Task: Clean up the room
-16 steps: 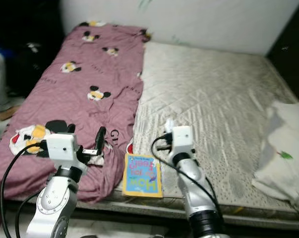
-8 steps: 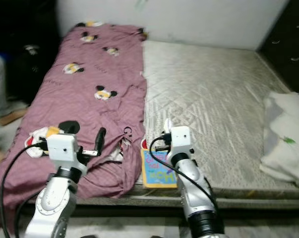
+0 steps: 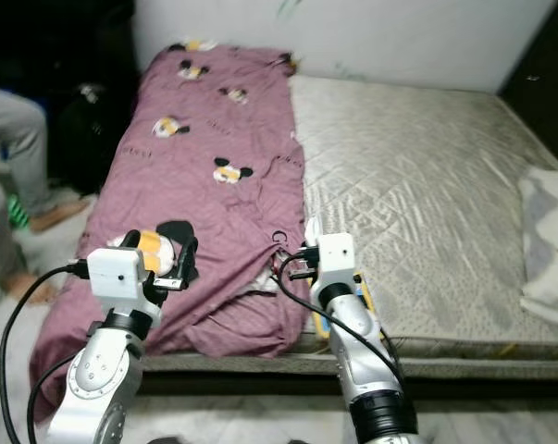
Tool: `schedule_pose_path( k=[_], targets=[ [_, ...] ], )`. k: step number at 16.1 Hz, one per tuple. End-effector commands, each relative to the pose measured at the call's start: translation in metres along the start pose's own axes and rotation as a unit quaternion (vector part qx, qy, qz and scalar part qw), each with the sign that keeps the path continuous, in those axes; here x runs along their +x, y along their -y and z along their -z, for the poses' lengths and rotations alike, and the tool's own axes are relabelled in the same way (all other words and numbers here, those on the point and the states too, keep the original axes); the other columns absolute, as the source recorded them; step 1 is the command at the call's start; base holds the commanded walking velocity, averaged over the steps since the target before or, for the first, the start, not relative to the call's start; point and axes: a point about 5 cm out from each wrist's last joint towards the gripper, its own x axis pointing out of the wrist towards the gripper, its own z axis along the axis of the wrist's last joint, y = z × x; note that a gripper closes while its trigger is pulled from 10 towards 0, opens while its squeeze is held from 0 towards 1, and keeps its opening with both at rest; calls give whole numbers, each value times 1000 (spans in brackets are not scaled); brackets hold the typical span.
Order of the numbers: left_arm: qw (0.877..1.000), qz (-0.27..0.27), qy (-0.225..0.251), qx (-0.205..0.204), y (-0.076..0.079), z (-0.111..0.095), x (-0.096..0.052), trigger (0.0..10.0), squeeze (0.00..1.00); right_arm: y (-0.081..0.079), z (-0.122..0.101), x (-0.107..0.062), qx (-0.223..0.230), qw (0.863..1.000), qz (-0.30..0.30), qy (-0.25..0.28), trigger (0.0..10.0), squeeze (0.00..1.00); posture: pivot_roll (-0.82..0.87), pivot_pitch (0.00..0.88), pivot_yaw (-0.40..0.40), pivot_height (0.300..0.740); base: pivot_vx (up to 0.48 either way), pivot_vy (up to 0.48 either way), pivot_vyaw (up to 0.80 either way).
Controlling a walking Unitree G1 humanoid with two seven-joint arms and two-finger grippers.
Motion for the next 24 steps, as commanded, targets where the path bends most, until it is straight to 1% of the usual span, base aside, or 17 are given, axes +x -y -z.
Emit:
schedule_pose_path(
  k=[1, 8, 10, 12, 13, 18, 21, 24],
  targets=[
    [1000, -3, -4, 3, -3, 0, -2, 10000, 0, -5, -4, 2, -2, 1000, -4, 7, 10000, 0, 11, 103, -87, 740, 0, 420, 0],
    [1000, -10, -10, 7, -4, 4, -1, 10000, 0, -6, -12, 4, -4, 1000, -11, 20, 10000, 0, -9, 111, -83, 740, 0, 426, 0],
    [1000, -14, -5, 19, -4, 2, 0, 10000, 0, -9, -14, 4, -4, 1000, -18, 25, 10000, 0, -2, 113, -83, 740, 0, 0, 0],
    [1000, -19, -3, 21, -6, 1, 0, 10000, 0, -13, -15, 4, -14, 999, -32, 28, 10000, 0, -3, 114, -82, 740, 0, 0, 0],
    [1000, -19, 0, 25, -7, 0, 2, 10000, 0, -17, -18, 4, -18, 998, -45, 40, 10000, 0, -2, 116, -79, 740, 0, 0, 525],
    [999, -27, 8, 27, -12, -8, 8, 10000, 0, -22, -24, 6, -38, 996, -58, 49, 10000, 0, 0, 144, -76, 740, 0, 0, 775],
    [999, -25, 7, 36, -12, -8, 4, 10000, 0, -27, -28, 7, -47, 995, -74, 57, 10000, 0, 0, 154, -80, 740, 0, 0, 792],
    [999, -35, -4, 23, -13, -4, 0, 10000, 0, -33, -28, 7, -50, 994, -83, 60, 10000, 0, -2, 149, -78, 740, 0, 0, 788]
  ],
)
